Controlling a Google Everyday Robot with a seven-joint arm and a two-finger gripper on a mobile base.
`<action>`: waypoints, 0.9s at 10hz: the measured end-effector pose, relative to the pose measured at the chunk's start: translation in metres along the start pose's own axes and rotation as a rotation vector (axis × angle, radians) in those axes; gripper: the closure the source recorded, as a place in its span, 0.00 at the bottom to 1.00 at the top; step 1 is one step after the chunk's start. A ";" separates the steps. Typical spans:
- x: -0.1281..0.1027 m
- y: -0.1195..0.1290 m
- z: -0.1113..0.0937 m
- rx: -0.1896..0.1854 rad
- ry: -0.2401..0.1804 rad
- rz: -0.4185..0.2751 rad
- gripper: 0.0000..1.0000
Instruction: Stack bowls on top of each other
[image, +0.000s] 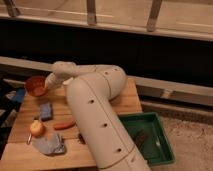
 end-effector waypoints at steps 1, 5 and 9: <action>-0.001 0.011 -0.013 -0.005 -0.002 -0.019 1.00; -0.016 0.055 -0.096 0.013 -0.049 -0.069 1.00; -0.037 0.038 -0.210 0.125 -0.171 -0.031 1.00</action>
